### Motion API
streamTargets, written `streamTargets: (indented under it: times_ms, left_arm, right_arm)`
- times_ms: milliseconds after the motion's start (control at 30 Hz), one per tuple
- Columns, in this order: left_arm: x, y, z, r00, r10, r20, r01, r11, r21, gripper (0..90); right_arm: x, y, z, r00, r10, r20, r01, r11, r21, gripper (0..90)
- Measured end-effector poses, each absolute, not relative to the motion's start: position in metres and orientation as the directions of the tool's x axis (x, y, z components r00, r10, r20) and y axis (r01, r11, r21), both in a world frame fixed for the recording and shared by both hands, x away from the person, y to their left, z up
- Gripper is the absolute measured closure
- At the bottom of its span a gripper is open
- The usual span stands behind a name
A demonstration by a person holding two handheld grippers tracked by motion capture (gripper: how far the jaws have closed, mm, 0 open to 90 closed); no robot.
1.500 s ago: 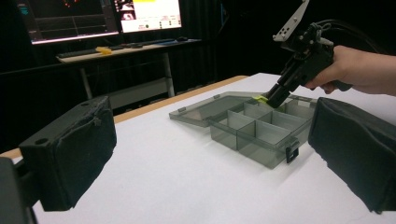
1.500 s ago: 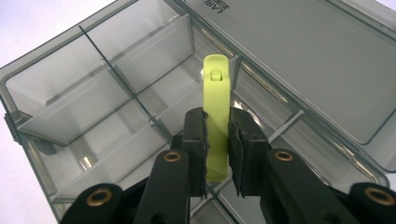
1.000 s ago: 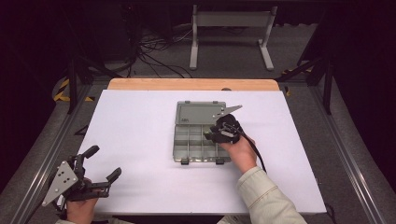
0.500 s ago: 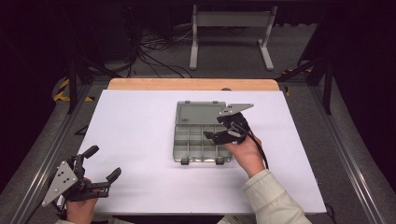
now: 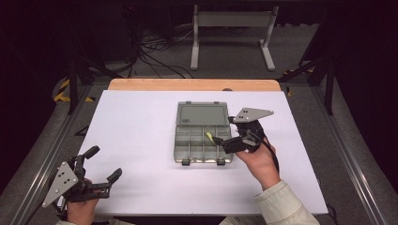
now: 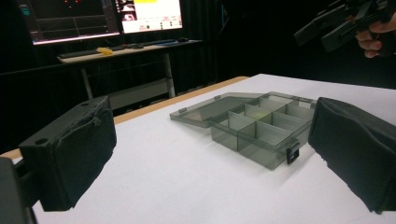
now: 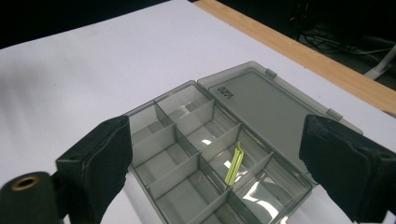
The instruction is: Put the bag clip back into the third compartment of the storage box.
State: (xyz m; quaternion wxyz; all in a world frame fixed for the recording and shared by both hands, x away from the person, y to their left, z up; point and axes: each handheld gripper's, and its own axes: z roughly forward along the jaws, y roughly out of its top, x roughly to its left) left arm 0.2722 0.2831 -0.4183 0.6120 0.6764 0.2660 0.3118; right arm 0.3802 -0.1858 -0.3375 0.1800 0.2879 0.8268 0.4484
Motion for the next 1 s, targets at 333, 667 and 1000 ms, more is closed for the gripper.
streamTargets:
  times_ms: [333, 667, 1000]
  left_arm:
    - [0.272, 0.285, -0.418, 0.658, 0.747, 0.093, -0.024, -0.102, 0.994, 1.7]
    - [0.271, 0.285, -0.418, 0.654, 0.751, 0.089, -0.024, -0.098, 0.995, 1.7]
    - [0.271, 0.286, -0.417, 0.653, 0.752, 0.092, -0.025, -0.1, 0.995, 1.7]
  right_arm:
    - [0.351, -0.211, -0.33, -0.764, 0.64, -0.084, 0.243, 0.406, 0.881, 7.5]
    - [0.325, -0.242, -0.339, -0.743, 0.664, -0.084, 0.223, 0.364, 0.904, 5.8]
    - [0.313, -0.265, -0.362, -0.739, 0.671, -0.059, 0.218, 0.321, 0.922, 4.5]
